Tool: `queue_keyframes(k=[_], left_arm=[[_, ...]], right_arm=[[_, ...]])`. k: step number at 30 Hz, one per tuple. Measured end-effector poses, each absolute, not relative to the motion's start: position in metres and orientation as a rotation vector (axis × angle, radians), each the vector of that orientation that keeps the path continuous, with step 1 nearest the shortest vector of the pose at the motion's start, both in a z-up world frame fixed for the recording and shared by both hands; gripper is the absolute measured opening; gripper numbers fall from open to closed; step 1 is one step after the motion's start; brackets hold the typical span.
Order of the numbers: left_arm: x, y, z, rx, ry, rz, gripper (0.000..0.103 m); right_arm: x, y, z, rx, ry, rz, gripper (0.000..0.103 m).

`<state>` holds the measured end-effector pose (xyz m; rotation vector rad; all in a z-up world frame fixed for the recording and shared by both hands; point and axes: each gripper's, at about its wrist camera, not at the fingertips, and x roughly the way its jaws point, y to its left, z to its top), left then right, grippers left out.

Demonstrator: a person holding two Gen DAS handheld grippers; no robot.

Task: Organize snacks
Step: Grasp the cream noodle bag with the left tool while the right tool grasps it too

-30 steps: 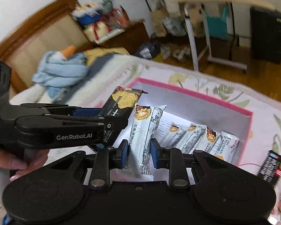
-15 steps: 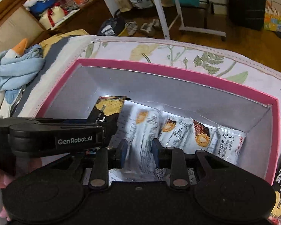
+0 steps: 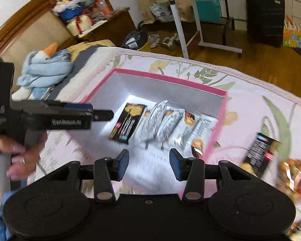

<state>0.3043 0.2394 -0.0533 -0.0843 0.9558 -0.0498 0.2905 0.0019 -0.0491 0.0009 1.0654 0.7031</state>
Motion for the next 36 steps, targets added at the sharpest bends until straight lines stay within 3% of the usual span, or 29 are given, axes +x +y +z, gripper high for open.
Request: queue_keyframes(k=[9, 17, 27, 30, 36], left_arm=[[0.232, 0.187, 0.017, 0.08, 0.92, -0.174, 0.062], [0.191, 0.126, 0.044, 0.155, 0.945, -0.321, 0.065], [0.183, 0.038, 0.026, 0.125, 0.98, -0.525, 0.066], [0.189, 0.015, 0.015, 0.102, 0.978, -0.559, 0.077], [0.212, -0.026, -0.017, 0.029, 1.011, -0.606, 0.077]], right_arm=[[0.22, -0.077, 0.014, -0.084, 1.038, 0.657, 0.052], [0.176, -0.152, 0.043, -0.081, 0.965, 0.574, 0.063], [0.175, -0.245, 0.015, 0.117, 0.958, 0.445, 0.07], [0.184, -0.264, -0.002, 0.166, 0.981, 0.41, 0.072], [0.216, -0.29, -0.044, 0.186, 1.054, 0.272, 0.074]])
